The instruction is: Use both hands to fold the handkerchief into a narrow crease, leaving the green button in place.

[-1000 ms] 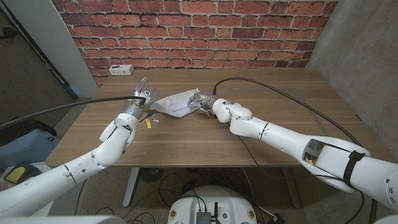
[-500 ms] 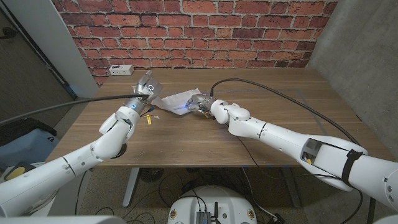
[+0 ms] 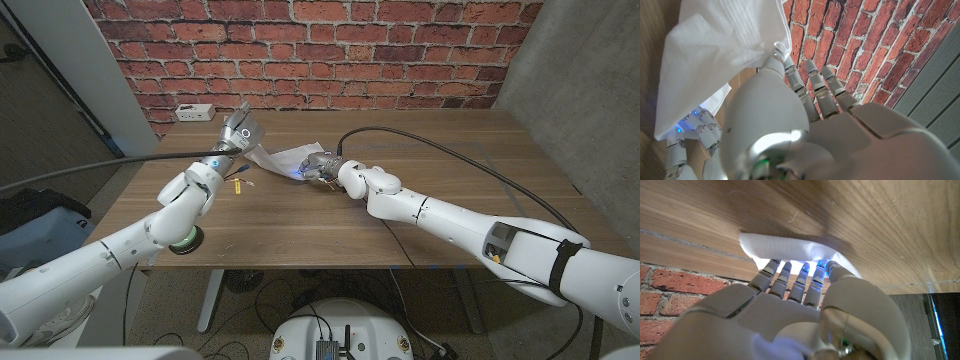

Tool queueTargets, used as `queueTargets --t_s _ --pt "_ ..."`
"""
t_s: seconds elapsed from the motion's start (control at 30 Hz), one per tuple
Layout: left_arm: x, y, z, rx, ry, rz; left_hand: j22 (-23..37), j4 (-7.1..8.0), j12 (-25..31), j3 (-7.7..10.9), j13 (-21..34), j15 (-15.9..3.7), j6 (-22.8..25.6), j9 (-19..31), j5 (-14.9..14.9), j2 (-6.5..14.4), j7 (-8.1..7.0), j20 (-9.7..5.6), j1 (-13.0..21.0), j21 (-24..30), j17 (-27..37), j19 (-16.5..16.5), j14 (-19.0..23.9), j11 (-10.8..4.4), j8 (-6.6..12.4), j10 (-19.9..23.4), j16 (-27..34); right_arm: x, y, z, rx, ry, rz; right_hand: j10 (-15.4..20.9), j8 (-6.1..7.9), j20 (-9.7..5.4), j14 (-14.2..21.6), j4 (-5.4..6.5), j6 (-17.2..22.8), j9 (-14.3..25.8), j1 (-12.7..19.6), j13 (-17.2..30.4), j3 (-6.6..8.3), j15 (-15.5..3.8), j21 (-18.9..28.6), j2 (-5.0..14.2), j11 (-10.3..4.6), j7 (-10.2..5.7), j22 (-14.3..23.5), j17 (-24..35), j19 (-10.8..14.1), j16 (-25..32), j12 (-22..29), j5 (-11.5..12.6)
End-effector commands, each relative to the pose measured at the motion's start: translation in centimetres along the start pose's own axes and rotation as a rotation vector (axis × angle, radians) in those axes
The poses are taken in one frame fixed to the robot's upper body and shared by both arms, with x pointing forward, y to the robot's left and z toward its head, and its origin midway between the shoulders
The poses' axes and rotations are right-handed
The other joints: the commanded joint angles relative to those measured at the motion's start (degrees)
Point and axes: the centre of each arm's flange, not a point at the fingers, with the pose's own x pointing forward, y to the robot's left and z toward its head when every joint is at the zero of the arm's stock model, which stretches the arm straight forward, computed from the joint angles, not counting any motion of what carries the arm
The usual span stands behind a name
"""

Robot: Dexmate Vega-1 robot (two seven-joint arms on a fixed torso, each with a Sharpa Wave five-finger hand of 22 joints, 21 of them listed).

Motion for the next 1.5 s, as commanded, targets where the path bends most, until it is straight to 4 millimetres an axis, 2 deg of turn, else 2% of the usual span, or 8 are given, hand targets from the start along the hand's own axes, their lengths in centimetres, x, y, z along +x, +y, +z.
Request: queueTargets --t_s 0.03,0.47,0.9,1.5 --pt "1.5 0.6 0.0 0.023 -0.033 0.078 0.1 0.16 -0.2 0.06 1.8 -9.79 -0.2 0.1 0.6 0.0 -0.10 0.13 0.2 0.4 -0.1 -0.1 0.6 -1.89 0.46 1.5 0.0 -0.1 -0.1 -0.2 -0.009 0.004 -0.005 0.1 0.16 -0.22 -0.1 -0.08 -0.1 0.2 0.8 0.1 0.47 -5.77 0.3 -0.10 -0.07 0.02 0.2 0.2 0.2 0.3 0.2 0.3" --pt "4.2 1.2 1.1 0.062 -0.129 0.147 0.0 0.29 -0.6 -0.11 2.3 -9.83 -0.4 -0.1 1.0 -0.1 -0.09 -0.19 0.2 0.5 0.0 0.0 0.8 -1.90 0.76 1.8 0.0 -0.5 -0.1 -0.6 0.000 0.007 -0.014 -0.1 0.04 -0.08 -0.2 -0.78 -0.6 0.2 1.5 0.1 1.08 -5.66 0.4 -0.55 0.35 0.10 0.2 0.1 0.3 0.4 0.2 0.2" --pt "6.7 1.8 2.4 0.065 -0.183 0.202 0.0 0.35 -1.0 -0.27 2.8 -9.79 -0.5 -0.3 1.3 -0.2 -0.08 -0.26 0.2 0.6 0.0 0.0 1.0 -1.91 1.00 2.0 -0.1 -0.7 -0.2 -1.0 -0.004 0.013 -0.014 -0.1 0.17 -0.01 -0.2 -0.99 -0.4 0.2 1.7 0.1 1.21 -5.73 0.4 -0.73 0.40 0.19 0.2 0.1 0.3 0.5 0.2 0.1" --pt "9.0 2.3 4.2 0.059 -0.244 0.257 0.0 0.32 -1.6 -0.50 3.5 -9.90 -0.4 -0.5 1.5 -0.2 -0.08 -0.50 0.5 0.8 0.0 0.0 1.1 -1.87 1.42 2.4 -0.1 -0.5 0.0 -1.9 0.015 0.018 -0.011 -0.1 0.20 0.13 -0.3 -1.21 -0.5 0.2 1.6 0.1 1.13 -5.56 0.5 -1.09 0.38 0.35 0.2 0.1 0.4 0.6 0.3 -0.1"
